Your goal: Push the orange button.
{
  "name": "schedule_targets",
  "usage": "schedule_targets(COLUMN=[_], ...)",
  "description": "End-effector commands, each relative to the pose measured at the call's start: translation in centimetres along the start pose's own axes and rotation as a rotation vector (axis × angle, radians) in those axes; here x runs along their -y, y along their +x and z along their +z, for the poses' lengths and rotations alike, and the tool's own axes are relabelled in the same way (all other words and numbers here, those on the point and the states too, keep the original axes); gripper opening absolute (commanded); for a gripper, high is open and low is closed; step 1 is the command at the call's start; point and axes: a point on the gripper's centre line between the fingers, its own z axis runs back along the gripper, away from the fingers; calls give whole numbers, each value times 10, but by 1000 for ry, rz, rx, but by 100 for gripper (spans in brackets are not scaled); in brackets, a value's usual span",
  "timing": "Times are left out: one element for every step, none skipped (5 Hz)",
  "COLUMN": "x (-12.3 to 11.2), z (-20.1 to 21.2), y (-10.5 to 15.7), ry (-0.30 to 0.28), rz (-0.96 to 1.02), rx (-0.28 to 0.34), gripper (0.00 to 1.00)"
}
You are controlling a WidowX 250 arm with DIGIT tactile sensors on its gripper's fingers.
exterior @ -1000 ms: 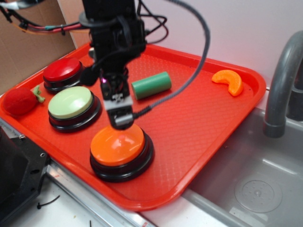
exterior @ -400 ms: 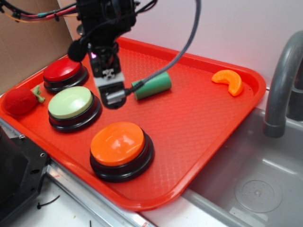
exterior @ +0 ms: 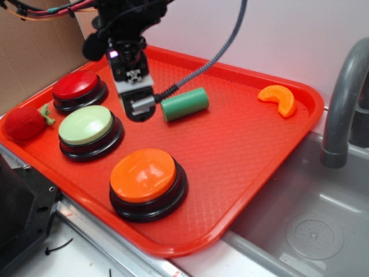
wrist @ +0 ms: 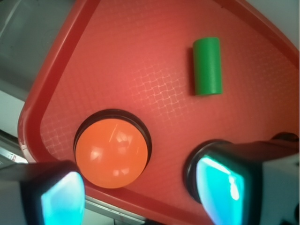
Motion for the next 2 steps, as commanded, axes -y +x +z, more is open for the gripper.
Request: schedule_targets(x=[-1, -6], z=[27, 28], y=[-4, -13], ry=[-15, -21], rz=[32, 68], rx=[63, 57], gripper=[100, 100])
